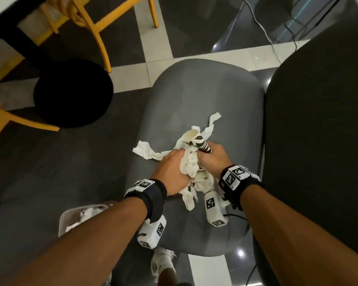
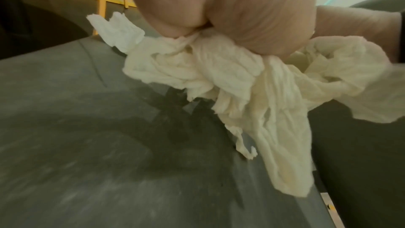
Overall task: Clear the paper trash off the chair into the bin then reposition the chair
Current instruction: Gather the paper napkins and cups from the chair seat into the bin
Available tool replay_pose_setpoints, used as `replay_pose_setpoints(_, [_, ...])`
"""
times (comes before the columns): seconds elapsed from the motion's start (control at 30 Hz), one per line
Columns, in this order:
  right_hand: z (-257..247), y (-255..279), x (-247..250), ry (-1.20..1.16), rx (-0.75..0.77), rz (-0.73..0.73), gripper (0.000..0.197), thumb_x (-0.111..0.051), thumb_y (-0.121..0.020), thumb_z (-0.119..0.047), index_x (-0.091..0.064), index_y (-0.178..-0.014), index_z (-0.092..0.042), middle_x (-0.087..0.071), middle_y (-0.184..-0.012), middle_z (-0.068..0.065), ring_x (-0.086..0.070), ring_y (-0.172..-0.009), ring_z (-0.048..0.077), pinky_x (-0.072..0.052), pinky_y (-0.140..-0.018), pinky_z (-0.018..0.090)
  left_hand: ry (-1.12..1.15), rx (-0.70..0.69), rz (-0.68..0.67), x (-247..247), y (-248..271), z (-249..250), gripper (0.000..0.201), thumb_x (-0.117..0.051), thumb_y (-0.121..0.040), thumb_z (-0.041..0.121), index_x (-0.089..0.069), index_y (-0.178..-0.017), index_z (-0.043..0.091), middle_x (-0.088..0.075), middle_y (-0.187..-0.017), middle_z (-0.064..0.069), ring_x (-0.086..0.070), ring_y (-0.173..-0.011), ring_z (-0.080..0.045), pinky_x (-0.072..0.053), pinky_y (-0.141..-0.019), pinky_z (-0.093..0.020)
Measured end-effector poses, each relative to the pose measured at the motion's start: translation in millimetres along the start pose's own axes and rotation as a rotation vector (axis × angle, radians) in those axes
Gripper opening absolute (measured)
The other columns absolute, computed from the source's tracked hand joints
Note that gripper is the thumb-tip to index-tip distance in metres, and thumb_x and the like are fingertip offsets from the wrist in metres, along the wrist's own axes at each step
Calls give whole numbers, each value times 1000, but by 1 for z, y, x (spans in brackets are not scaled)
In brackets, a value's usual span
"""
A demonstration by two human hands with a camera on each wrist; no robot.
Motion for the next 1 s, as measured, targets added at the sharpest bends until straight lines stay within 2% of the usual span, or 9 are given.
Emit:
replay_pose_setpoints(0.17, [-18,30,-45,148,63,31,3,-64,-78,-23,-65,-77,-21,-72,-73,-3,-69,-73,19,-54,-66,32,150,141,97,32,53,-31,51,-71,-76,26,-46,-120,26,-64,-101,12,-64,-94,-14,-53,-79,-30])
replay_pose_setpoints(0.27, [-25,51,-77,233,98,27,2,-65,-75,-22,-66,-76,-21,-72,-70,-2,-68,-70,17,-53,-60,28,341,335,-61,31,79,-63,114,-78,-79,18,6,-156,20,-55,-121,17,-57,-115,-9,-43,-91,-21])
replay_pose_setpoints(0.33, [-26,61,-95,295,100,3,4,-67,-76,-23,-66,-74,-20,-70,-66,-2,-67,-67,18,-46,-56,25,419,474,-242,15,87,-92,131,-79,-79,20,30,-151,20,-48,-134,13,-50,-128,-13,-42,-103,-24])
replay_pose_setpoints(0.4, [-27,65,-109,342,110,0,7,-68,-76,-25,-68,-76,-18,-69,-66,-1,-67,-67,20,-46,-56,26,335,454,-222,19,88,-110,112,-79,-71,30,-7,-157,30,-59,-131,8,-59,-120,-17,-51,-100,-32])
replay_pose_setpoints(0.43, [-27,65,-114,350,112,25,8,-69,-76,-26,-69,-77,-18,-69,-66,-1,-68,-68,21,-48,-57,27,271,400,-165,28,89,-112,83,-77,-69,30,-41,-144,30,-66,-120,6,-65,-111,-19,-55,-93,-35])
replay_pose_setpoints(0.5, [-27,68,-126,320,102,76,10,-70,-73,-26,-70,-80,-20,-72,-70,-1,-70,-72,20,-55,-64,31,233,299,-65,46,99,-111,34,-73,-73,17,-66,-106,23,-72,-101,2,-68,-95,-18,-56,-81,-29])
replay_pose_setpoints(0.73, [-39,113,-273,239,138,-110,12,-70,-73,-27,-70,-85,-22,-74,-79,-5,-70,-78,15,-55,-73,32,398,359,54,109,206,-206,27,-67,-76,11,-66,-93,32,-69,-86,14,-65,-82,-2,-48,-69,-17])
replay_pose_setpoints(0.87, [-9,120,-382,221,65,-225,16,-65,-81,-30,-71,-91,-18,-74,-85,-2,-68,-81,18,-50,-70,30,354,470,-43,124,259,-297,33,-71,-75,1,-62,-92,28,-64,-87,16,-64,-86,-11,-51,-72,-23])
replay_pose_setpoints(1.0, [56,103,-477,144,38,-297,15,-62,-83,-30,-69,-90,-19,-75,-91,-3,-69,-85,13,-56,-82,35,228,495,-134,103,274,-391,37,-72,-72,-2,-57,-79,31,-58,-80,11,-60,-77,-8,-41,-57,-8])
Point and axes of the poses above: each hand's wrist, its own y-axis away from the middle knuckle, its own x-axis out of the back of the hand, z = x × y, the point moved 8 cm from there along -y, towards the middle knuckle
